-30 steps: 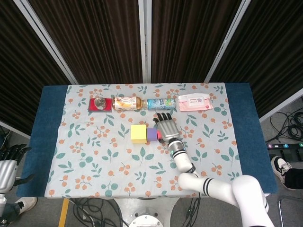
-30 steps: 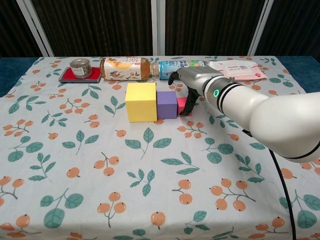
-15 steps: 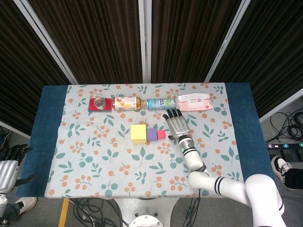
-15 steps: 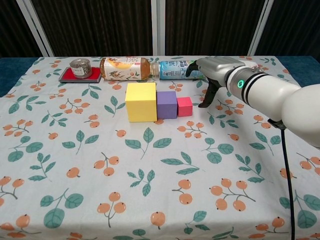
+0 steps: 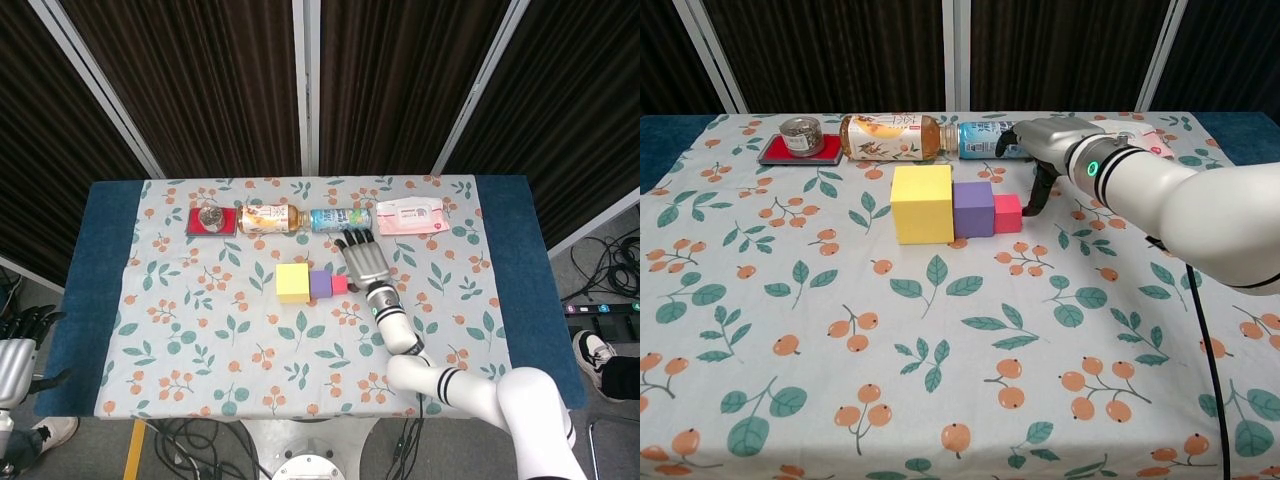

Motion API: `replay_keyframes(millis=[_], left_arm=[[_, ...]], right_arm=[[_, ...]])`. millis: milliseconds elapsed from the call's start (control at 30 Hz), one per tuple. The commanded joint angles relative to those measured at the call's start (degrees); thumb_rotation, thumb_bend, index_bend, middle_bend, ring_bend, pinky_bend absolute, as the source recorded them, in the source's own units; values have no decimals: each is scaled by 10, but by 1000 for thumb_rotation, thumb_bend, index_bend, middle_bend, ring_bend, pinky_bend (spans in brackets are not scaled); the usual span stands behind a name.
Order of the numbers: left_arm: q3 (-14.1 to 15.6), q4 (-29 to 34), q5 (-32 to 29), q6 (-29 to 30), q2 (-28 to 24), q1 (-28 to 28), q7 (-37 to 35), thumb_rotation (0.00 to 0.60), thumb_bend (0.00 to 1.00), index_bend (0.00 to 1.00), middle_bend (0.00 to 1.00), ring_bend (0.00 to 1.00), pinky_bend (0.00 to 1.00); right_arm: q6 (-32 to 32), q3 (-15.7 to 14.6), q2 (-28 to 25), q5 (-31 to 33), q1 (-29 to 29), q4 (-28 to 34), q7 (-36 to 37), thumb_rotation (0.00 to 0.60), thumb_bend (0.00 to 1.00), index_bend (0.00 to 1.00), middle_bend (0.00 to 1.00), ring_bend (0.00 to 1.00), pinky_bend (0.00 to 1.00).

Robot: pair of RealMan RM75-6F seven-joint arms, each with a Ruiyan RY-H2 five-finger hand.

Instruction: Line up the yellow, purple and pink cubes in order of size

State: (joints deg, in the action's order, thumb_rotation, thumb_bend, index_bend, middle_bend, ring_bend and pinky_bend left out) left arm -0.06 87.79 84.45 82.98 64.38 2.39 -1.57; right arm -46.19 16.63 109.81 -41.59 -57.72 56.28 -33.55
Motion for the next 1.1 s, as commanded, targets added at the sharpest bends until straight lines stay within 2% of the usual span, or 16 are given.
replay_keyframes(millis=[33, 367, 500, 667, 867, 967, 1100], left_arm=[[0, -1, 0, 0, 0, 0, -1, 600, 12, 264, 250, 136, 190], [1, -4, -1, 0, 2, -2, -5, 600, 13, 264, 250, 136, 190], [1, -4, 2, 1, 2, -1, -5, 600, 13, 264, 250, 136, 190], [-1, -6, 4, 5, 2, -1, -9, 600, 13, 264, 250, 136, 190], [-5, -2, 8, 3, 8, 6, -4, 600, 13, 264, 250, 136, 190], [-6, -1, 8, 2, 12, 8, 4, 600, 13, 264, 250, 136, 190], [-13, 2, 3, 3, 20, 12, 16, 600, 12, 264, 250, 136, 191]], right_arm=[[-1, 2, 4, -1, -2, -3, 0, 600, 62, 177, 45, 0, 0], [-2, 2, 6, -4, -2, -4, -4, 600, 62, 177, 45, 0, 0], [-29, -9, -22, -22, 21, 36, 2, 600, 66, 177, 45, 0, 0], [-110, -35, -113, -88, 86, 156, 34, 600, 129, 176, 59, 0, 0], [-210, -84, -272, -184, 199, 330, 119, 600, 176, 176, 117, 0, 0], [-265, -111, -327, -232, 258, 375, 174, 600, 176, 174, 125, 0, 0], [-332, -146, -372, -302, 326, 394, 254, 600, 176, 141, 105, 0, 0]])
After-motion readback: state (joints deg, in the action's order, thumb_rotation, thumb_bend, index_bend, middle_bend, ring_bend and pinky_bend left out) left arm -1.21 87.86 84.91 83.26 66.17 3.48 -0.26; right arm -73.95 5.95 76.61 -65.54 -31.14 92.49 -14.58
